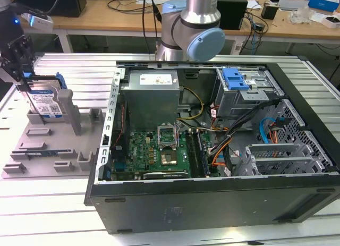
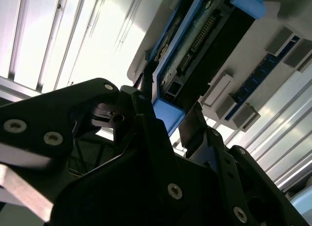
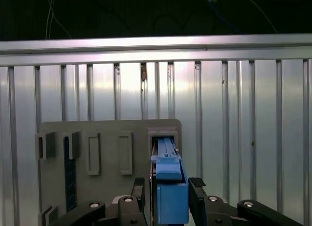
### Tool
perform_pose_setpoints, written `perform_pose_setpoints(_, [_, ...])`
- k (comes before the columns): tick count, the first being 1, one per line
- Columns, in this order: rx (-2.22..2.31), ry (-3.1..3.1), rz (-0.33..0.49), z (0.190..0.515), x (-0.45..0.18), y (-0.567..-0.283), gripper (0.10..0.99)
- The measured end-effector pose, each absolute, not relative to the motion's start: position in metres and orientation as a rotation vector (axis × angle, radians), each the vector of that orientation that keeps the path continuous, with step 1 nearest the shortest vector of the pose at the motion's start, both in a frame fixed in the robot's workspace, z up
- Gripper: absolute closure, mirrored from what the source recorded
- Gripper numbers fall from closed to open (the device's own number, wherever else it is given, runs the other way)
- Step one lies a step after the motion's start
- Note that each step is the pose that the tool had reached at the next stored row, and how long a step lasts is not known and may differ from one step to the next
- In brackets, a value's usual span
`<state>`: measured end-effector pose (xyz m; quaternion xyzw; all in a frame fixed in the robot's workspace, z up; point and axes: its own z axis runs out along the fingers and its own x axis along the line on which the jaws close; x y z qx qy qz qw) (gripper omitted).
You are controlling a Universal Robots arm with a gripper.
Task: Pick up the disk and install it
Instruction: 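Pick up the disk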
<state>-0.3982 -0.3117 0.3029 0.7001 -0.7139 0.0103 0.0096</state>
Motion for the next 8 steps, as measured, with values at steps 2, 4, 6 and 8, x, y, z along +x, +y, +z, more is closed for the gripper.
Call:
perform_pose_setpoints(2, [2.187,-2.229,0.032,0.3022,-0.3981,-0.3117,0.604])
perform_pose_setpoints(4, [2.187,-2.229,0.032,0.3021,-0.3981,-0.3117,0.604])
perform_pose_setpoints(6, [2.187,-2.228,0.032,0.3019,-0.3981,-0.3117,0.604])
perform_pose_setpoints(8, [2.187,-2.228,0.032,0.3017,-0.3981,-0.3117,0.604])
